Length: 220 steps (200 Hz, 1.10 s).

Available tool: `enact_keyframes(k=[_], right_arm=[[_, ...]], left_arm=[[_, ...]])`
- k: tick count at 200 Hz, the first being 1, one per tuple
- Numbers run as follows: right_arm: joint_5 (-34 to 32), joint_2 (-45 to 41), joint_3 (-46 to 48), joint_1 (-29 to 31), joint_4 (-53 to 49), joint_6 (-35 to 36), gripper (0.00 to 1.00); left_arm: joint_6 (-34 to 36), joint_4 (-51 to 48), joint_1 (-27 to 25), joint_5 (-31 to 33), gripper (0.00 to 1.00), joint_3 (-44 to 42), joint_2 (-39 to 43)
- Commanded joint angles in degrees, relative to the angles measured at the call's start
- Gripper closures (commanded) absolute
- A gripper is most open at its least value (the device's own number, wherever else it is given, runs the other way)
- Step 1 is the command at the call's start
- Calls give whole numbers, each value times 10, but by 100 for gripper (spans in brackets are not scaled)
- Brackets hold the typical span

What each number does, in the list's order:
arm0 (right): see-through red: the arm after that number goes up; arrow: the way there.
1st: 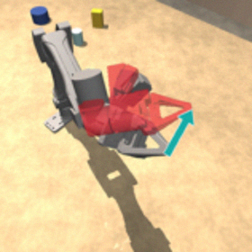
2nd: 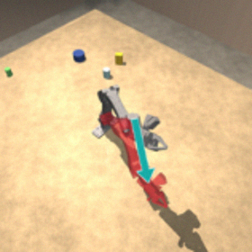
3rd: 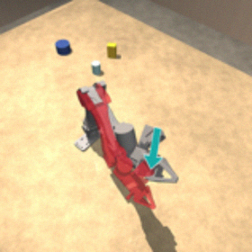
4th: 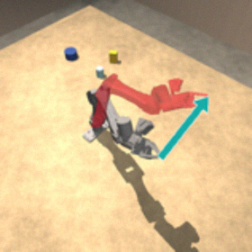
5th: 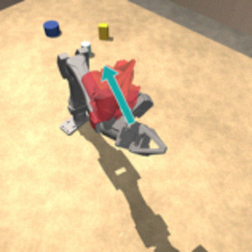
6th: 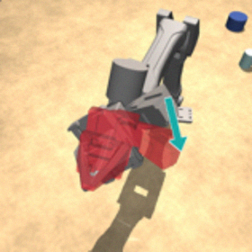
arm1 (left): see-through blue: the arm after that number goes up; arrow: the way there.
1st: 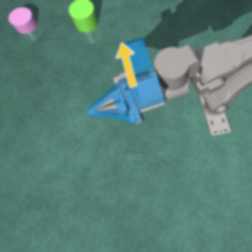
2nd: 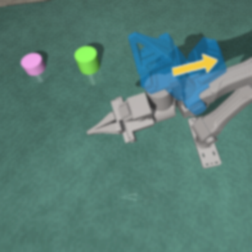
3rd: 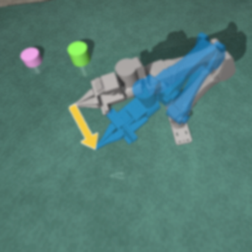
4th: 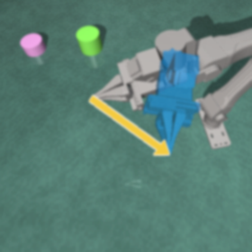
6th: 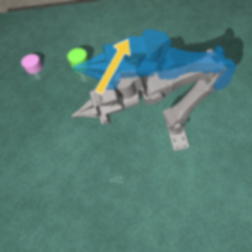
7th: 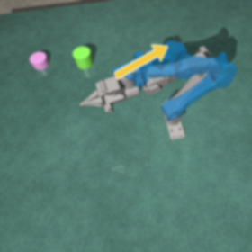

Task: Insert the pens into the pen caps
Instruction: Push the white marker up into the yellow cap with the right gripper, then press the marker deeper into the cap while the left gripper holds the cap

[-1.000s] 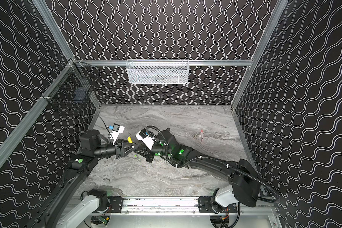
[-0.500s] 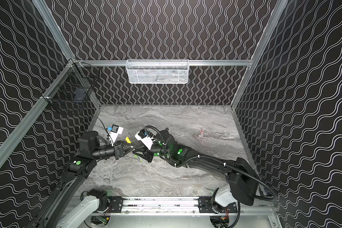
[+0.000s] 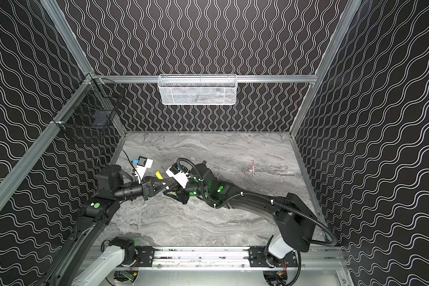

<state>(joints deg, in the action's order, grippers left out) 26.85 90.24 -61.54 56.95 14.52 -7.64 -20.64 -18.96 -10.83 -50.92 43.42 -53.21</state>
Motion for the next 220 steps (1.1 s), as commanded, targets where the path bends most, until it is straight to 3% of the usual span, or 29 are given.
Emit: enact_keyframes(k=[1, 16, 37, 58, 85, 149, 193, 220], right_arm=[[-7, 7, -8, -1, -7, -9, 81], [-7, 6, -9, -1, -11, -11, 86], [-7, 2, -8, -1, -17, -12, 92], [-7, 0, -9, -2, -29, -12, 97], [-4, -4, -7, -1, -34, -13, 99], [27, -11, 1, -1, -39, -4, 100], [43, -20, 9, -1, -39, 3, 100], [50, -20, 9, 0, -38, 5, 100]], left_arm=[[0, 15, 1, -21, 100, 1, 0], [-1, 14, 2, -21, 100, 2, -2], [0, 10, 4, -18, 78, 4, -4], [2, 2, 6, -6, 45, 7, -1], [9, -17, 9, 24, 31, 12, 10], [17, -29, 19, 59, 31, 17, 38], [16, -23, 23, 56, 40, 17, 41], [10, -12, 24, 47, 50, 14, 40]])
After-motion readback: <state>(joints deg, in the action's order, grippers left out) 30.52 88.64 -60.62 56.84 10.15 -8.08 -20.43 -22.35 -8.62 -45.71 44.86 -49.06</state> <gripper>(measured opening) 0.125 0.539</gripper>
